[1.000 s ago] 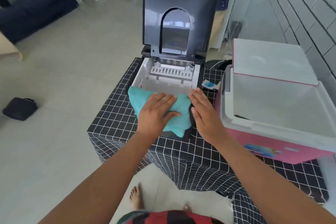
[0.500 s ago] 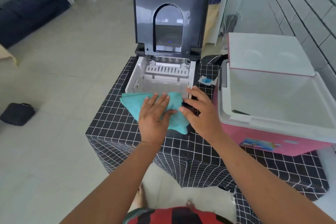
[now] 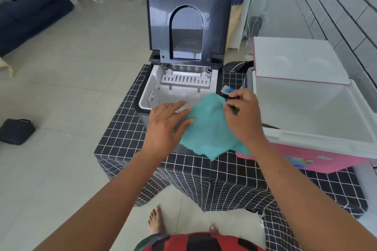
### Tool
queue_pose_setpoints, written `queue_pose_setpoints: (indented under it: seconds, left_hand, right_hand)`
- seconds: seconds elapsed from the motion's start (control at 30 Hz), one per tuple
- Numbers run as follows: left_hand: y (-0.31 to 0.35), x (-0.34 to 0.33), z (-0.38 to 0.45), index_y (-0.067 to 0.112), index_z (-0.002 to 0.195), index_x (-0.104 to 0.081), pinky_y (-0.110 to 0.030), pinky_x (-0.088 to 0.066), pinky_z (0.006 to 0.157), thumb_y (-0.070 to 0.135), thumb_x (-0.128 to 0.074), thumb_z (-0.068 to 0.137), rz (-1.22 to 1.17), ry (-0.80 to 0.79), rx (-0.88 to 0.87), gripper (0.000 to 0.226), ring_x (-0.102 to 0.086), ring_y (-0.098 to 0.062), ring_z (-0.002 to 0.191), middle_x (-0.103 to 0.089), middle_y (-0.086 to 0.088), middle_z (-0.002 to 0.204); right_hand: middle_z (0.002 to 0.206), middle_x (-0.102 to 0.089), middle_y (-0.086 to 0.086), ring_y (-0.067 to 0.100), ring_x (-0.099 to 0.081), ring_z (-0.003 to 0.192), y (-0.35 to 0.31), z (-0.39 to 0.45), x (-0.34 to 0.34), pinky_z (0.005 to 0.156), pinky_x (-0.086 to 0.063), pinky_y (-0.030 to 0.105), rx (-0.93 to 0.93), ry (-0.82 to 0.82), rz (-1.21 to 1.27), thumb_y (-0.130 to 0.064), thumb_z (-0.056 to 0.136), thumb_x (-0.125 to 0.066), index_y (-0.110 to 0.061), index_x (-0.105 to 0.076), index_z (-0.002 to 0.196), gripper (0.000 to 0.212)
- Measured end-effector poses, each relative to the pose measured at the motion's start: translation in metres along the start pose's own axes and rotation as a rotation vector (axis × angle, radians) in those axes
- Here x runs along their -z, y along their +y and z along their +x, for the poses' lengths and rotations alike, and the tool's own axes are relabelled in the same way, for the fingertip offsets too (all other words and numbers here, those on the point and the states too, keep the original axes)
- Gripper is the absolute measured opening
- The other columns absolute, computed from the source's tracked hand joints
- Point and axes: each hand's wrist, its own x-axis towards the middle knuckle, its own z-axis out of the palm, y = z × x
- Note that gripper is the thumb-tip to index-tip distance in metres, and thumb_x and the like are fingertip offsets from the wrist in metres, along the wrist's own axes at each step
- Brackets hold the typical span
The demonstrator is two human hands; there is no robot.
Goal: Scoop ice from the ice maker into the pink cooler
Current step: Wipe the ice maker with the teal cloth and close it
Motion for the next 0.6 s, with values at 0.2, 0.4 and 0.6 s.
queue_pose_setpoints:
  seconds: [0.2, 0.4, 0.6]
  left_hand:
    - [-0.001, -0.017, -0.004, 0.002, 0.106, -0.074, -0.049, -0.050, 0.090, 0.020, -0.076, 0.084, -0.151, -0.062, -0.049, 0.029, -0.067, -0.027, 0.104, -0.070, -0.012, 0.114]
    - [-0.007, -0.019, -0.006, 0.007, 0.112, -0.073, -0.046, -0.046, 0.101, 0.024, -0.069, 0.089, -0.194, -0.054, -0.047, 0.028, -0.063, -0.017, 0.115, -0.068, -0.005, 0.121]
    - [-0.008, -0.019, -0.007, 0.008, 0.112, -0.072, -0.045, -0.047, 0.100, 0.020, -0.063, 0.093, -0.172, -0.047, -0.050, 0.025, -0.063, -0.018, 0.115, -0.067, -0.004, 0.121]
  right_hand:
    - [0.108, -0.058, 0.007, 0.018, -0.055, 0.097, -0.009, -0.014, -0.013, 0.085, -0.041, 0.022, -0.094, -0.017, -0.048, -0.013, 0.097, -0.050, -0.010, -0.065, 0.122, 0.030]
    - [0.152, -0.035, 0.013, 0.022, -0.031, 0.141, -0.021, -0.059, -0.036, 0.114, -0.031, 0.033, -0.039, -0.091, 0.039, -0.028, 0.098, -0.052, -0.017, -0.043, 0.145, 0.049]
    - [0.150, -0.041, 0.006, 0.019, -0.049, 0.129, -0.004, -0.020, -0.027, 0.105, -0.042, 0.037, -0.020, -0.157, 0.112, -0.028, 0.101, -0.045, -0.021, -0.051, 0.139, 0.039]
